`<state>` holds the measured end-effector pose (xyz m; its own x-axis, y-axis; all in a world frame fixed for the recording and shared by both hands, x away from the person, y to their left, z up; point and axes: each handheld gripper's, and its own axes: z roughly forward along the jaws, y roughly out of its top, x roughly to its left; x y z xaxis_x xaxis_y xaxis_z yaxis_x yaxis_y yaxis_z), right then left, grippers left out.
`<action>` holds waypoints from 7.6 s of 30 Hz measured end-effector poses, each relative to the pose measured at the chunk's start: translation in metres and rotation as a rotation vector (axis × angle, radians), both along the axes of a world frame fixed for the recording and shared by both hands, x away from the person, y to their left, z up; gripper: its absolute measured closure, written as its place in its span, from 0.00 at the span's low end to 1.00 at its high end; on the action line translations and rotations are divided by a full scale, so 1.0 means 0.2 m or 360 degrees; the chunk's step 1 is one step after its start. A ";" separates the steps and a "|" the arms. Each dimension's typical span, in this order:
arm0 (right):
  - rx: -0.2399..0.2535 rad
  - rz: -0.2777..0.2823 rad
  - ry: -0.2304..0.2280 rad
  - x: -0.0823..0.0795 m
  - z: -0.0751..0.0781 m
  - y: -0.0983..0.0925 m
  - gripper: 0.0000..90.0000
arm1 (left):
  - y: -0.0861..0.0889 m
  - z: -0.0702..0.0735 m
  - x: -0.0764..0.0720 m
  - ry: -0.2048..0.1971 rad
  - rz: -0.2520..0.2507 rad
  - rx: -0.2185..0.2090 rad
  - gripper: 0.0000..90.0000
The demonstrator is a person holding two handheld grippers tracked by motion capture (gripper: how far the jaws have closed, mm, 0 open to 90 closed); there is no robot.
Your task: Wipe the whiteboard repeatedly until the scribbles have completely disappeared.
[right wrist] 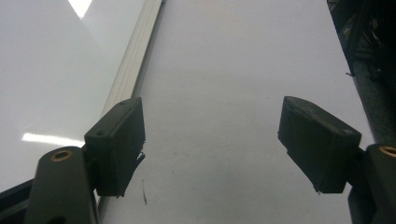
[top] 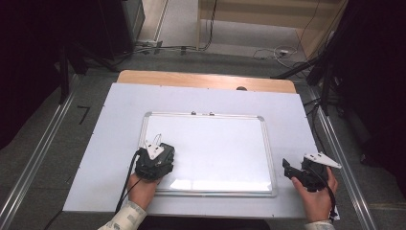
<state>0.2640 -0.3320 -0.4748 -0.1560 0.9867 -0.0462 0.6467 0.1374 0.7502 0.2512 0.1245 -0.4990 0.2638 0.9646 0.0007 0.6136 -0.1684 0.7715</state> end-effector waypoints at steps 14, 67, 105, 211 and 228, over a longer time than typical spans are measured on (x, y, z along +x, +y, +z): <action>-0.0004 -0.0001 -0.0001 0.00 0.00 0.00 0.24 | 0.00 0.00 0.02 0.0031 -0.0028 0.0030 0.45; 0.0000 -0.0018 0.0008 -0.01 0.00 -0.02 0.24 | 0.09 0.01 0.10 0.0100 -0.0019 0.0027 0.45; -0.0016 -0.0012 0.0018 0.00 -0.01 -0.01 0.24 | -0.03 0.01 0.17 0.0083 -0.0046 0.0039 0.45; 0.0025 -0.0022 0.0026 -0.01 -0.01 -0.02 0.24 | 0.19 0.02 0.49 0.0086 0.0240 0.0019 0.45; 0.0020 -0.0024 0.0039 0.00 -0.02 -0.01 0.24 | 0.13 0.02 0.49 0.0091 0.0219 0.0024 0.45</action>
<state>0.2634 -0.3349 -0.4786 -0.1424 0.9893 -0.0304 0.6667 0.1186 0.7359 0.3492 0.1498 -0.4954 0.1289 0.9917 0.0044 0.6745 -0.0909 0.7327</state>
